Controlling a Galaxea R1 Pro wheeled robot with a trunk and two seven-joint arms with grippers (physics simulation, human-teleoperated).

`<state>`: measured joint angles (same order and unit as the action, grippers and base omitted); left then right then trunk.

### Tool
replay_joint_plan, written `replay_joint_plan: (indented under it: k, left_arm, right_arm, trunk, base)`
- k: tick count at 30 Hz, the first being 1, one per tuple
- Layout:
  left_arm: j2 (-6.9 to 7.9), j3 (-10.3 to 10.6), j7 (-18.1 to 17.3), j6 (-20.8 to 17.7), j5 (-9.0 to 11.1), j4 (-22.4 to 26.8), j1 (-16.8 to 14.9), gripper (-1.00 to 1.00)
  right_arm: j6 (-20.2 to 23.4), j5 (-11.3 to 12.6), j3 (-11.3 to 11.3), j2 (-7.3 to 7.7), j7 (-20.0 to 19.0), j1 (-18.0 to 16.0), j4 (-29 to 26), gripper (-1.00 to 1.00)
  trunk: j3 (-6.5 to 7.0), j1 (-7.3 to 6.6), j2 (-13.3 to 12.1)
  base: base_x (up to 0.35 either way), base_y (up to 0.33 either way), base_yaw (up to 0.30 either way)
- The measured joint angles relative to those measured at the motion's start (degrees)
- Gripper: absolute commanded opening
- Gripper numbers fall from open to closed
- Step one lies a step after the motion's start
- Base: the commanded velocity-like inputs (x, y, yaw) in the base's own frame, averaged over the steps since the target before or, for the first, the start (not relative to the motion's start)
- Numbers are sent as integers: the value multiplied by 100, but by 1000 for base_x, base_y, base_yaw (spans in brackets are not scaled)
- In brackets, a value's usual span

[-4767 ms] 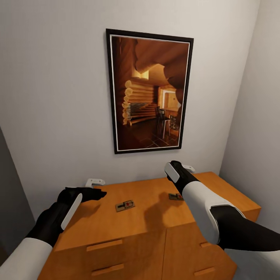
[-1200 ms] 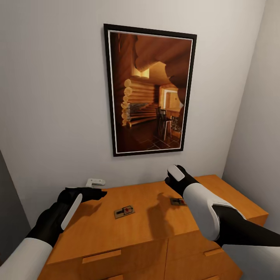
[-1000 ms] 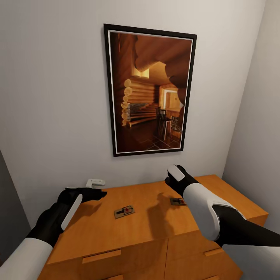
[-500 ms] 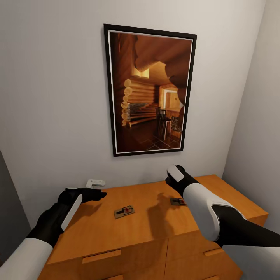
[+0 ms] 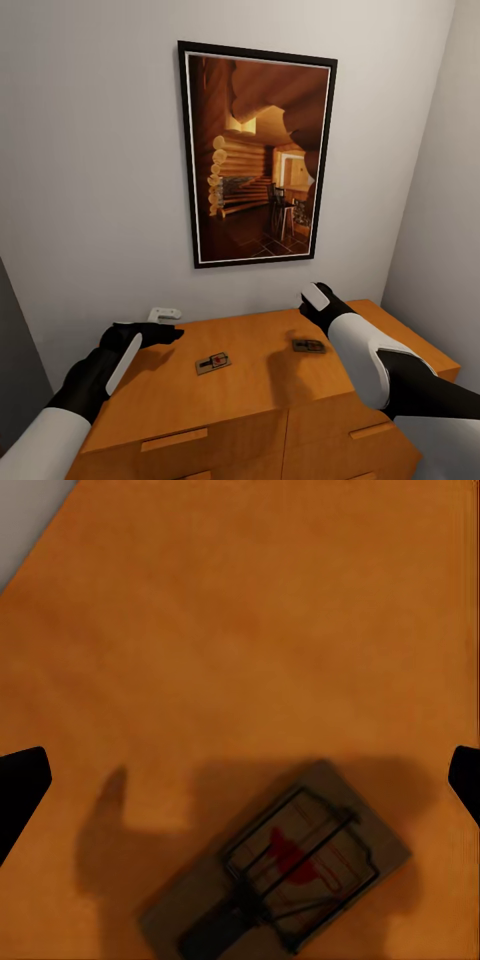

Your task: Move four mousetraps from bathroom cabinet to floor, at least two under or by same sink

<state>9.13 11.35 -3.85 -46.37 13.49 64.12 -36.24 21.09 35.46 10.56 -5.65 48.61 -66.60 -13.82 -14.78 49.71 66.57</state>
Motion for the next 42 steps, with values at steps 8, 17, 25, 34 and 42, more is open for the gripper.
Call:
replay_joint_plan:
  k: [8, 17, 25, 34, 42]
  left_arm:
    - [-117, -1, 6, -7, -17, -1, 1, 100]
    - [-148, 7, 7, -3, -22, -2, 0, 100]
    - [-153, 3, 8, -5, -22, -2, 0, 100]
    - [-154, -4, 18, -9, -22, -1, -1, 100]
    - [-154, -16, 41, -11, -17, 3, 1, 100]
  right_arm:
    - [-19, 1, 8, 7, -2, 0, 3, 100]
    - [-55, 2, 6, -13, -2, 0, 6, 100]
    - [-59, -8, -7, -28, -25, 0, 7, 100]
    - [-17, -22, -18, -23, -81, 0, 7, 100]
    - [-9, -23, -22, -22, -92, 0, 7, 100]
  trunk:
    - [0, 0, 0]
    - [0, 0, 0]
    - [0, 0, 0]
    - [0, 0, 0]
    - [0, 0, 0]
  base:
    - [0, 0, 0]
    - [0, 0, 0]
    - [0, 0, 0]
    - [-13, 0, 0]
    - [-81, 0, 0]
